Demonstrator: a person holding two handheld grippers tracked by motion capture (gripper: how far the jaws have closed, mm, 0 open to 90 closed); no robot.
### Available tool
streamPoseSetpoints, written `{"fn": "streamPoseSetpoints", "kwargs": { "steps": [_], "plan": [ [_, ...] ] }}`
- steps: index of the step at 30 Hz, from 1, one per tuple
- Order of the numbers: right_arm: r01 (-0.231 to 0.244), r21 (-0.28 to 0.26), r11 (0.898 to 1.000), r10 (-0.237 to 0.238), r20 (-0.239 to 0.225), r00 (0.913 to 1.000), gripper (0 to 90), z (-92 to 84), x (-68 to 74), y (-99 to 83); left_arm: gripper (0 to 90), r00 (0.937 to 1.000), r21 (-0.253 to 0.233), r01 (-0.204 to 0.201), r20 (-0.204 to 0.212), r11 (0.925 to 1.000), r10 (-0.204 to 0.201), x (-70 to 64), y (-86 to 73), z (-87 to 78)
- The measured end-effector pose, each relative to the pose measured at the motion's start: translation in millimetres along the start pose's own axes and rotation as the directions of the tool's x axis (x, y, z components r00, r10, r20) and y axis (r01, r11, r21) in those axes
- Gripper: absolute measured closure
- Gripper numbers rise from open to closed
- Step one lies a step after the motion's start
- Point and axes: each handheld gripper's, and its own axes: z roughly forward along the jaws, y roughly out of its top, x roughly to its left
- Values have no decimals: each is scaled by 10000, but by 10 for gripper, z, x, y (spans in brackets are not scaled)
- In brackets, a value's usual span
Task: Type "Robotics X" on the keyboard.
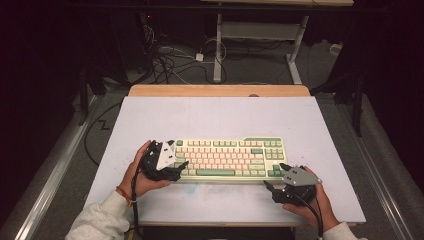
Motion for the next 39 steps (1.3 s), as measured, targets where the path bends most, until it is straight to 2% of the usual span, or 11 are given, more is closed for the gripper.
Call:
{"fn": "streamPoseSetpoints", "kwargs": {
  "steps": [10,14,18,25,33,36,39],
  "plan": [
    [-23,-3,10000,23,87,10000,242,3,-2,11,195,9996,-91,255,-136,9996,-256,-3,-118,-125],
    [-186,-79,9998,187,139,9997,245,-4,-6,27,198,9991,-99,373,-186,9993,-375,-3,-183,-162],
    [-104,-48,9999,105,189,9998,281,-12,-9,47,197,9986,86,515,-96,9986,-515,-5,-244,-185],
    [-131,-306,9994,133,60,9999,438,-47,-8,108,192,9985,270,547,-21,9981,-547,-49,-330,-218],
    [-172,-441,9989,156,-371,9992,617,-54,-25,197,190,9986,506,520,-72,9974,-517,-79,-407,-217],
    [-102,-454,9989,80,-504,9987,672,-44,-23,234,188,9989,775,423,-219,9961,-408,-83,-441,-200],
    [-217,-492,9986,182,-705,9973,717,-30,-32,269,188,9986,840,520,-155,9951,-508,-76,-465,-191]
  ]
}}
